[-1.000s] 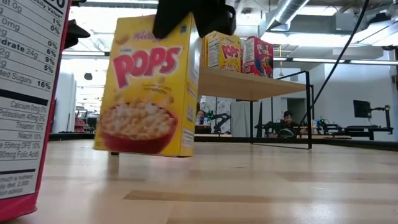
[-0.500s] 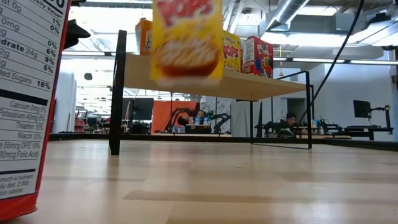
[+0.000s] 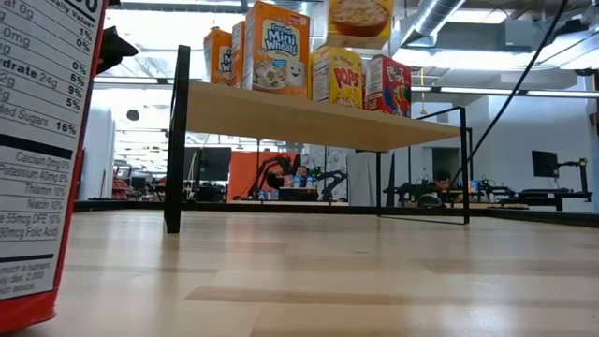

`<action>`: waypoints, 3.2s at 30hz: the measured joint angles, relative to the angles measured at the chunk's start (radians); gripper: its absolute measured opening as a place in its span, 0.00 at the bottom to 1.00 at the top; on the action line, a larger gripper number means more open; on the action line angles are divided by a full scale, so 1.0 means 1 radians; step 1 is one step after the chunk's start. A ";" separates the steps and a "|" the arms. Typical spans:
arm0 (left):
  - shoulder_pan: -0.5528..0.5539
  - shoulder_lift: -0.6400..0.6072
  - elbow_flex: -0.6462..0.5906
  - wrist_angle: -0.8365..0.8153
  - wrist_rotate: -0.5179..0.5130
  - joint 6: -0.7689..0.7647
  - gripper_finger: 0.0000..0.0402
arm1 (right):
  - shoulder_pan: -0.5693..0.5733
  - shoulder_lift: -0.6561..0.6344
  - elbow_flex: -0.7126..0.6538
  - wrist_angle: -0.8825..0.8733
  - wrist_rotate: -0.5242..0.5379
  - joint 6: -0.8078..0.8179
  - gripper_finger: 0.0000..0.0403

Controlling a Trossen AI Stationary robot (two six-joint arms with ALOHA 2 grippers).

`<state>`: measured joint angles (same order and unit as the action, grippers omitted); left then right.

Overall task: Stack cereal on shelf
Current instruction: Put the yellow cereal box on the shelf aligned with the other yellow cereal box

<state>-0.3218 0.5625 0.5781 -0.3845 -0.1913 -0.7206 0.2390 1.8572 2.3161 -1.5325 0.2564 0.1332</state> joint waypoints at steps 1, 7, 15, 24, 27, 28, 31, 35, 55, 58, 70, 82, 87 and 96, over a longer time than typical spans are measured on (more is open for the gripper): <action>0.000 0.000 0.000 0.000 0.000 0.002 0.76 | -0.013 -0.018 0.000 -0.012 0.008 -0.024 0.36; 0.000 0.000 0.000 0.000 -0.010 0.004 0.76 | -0.100 -0.084 0.000 -0.039 0.005 -0.106 0.37; 0.000 0.000 0.000 0.002 -0.087 -0.039 0.76 | -0.155 -0.085 -0.002 -0.035 -0.082 -0.328 0.36; 0.000 0.000 0.000 0.001 -0.227 -0.050 0.76 | -0.209 -0.156 -0.087 -0.025 -0.217 -0.466 0.37; 0.000 0.000 0.000 0.001 -0.269 -0.051 0.76 | -0.244 -0.210 -0.214 0.057 -0.259 -0.499 0.36; 0.000 0.000 0.000 0.001 -0.279 -0.051 0.76 | -0.255 -0.231 -0.257 0.096 -0.263 -0.513 0.36; 0.000 0.000 0.000 0.001 -0.298 -0.053 0.76 | -0.272 -0.294 -0.379 0.219 -0.264 -0.567 0.36; 0.000 0.000 0.000 0.000 -0.323 -0.073 0.76 | -0.286 -0.327 -0.496 0.279 -0.264 -0.623 0.38; 0.000 0.000 0.000 0.000 -0.374 -0.110 0.76 | -0.390 -0.313 -0.588 0.352 -0.348 -0.796 0.40; 0.000 0.000 0.000 0.000 -0.374 -0.115 0.76 | -0.409 -0.313 -0.588 0.352 -0.371 -0.797 0.40; 0.000 0.000 0.000 0.001 -0.374 -0.124 0.76 | -0.426 -0.236 -0.583 0.353 -0.425 -0.825 0.39; 0.000 0.000 0.000 0.000 -0.374 -0.137 0.76 | -0.432 -0.242 -0.587 0.363 -0.386 -0.850 0.46; 0.000 0.000 0.000 0.000 -0.373 -0.137 0.76 | -0.432 -0.236 -0.588 0.365 -0.375 -0.852 0.53; 0.000 0.000 0.000 0.000 -0.373 -0.152 0.76 | -0.414 -0.235 -0.564 0.363 -0.287 -0.843 0.62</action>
<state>-0.3218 0.5621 0.5781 -0.3840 -0.5648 -0.8730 -0.1749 1.6218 1.7519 -1.1690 -0.0307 -0.7100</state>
